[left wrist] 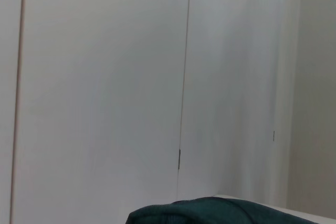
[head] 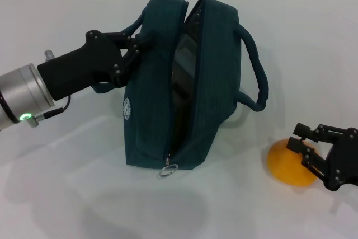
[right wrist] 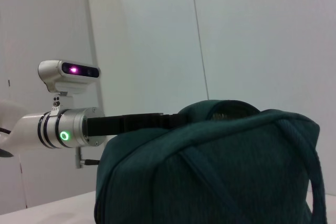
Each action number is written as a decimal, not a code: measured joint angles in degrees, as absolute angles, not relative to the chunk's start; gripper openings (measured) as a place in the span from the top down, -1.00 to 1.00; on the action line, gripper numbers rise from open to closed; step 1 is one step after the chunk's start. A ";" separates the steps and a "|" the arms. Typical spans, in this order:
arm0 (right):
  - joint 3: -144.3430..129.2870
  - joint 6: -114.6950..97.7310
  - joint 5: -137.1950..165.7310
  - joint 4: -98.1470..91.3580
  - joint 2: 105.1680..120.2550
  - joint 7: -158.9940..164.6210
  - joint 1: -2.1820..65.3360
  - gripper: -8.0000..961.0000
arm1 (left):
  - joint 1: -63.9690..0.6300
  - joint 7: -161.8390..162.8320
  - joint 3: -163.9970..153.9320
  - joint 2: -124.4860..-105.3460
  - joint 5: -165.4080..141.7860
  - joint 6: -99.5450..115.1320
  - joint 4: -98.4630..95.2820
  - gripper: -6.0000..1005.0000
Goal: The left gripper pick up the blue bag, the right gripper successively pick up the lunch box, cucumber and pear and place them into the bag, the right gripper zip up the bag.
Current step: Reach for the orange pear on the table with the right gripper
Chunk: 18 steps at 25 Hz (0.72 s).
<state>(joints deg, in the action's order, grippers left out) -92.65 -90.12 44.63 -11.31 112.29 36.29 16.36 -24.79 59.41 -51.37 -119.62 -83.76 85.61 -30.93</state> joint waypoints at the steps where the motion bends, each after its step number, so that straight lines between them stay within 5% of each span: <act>1: -92.64 -89.99 44.60 -11.31 112.34 36.29 16.35 0.33 | -24.79 59.41 -51.37 -119.62 -83.76 85.61 -30.93 0.92; 18: -92.64 -89.18 44.80 -11.46 112.40 36.30 16.44 0.82 | -24.70 59.42 -51.23 -119.52 -83.76 85.61 -31.19 0.92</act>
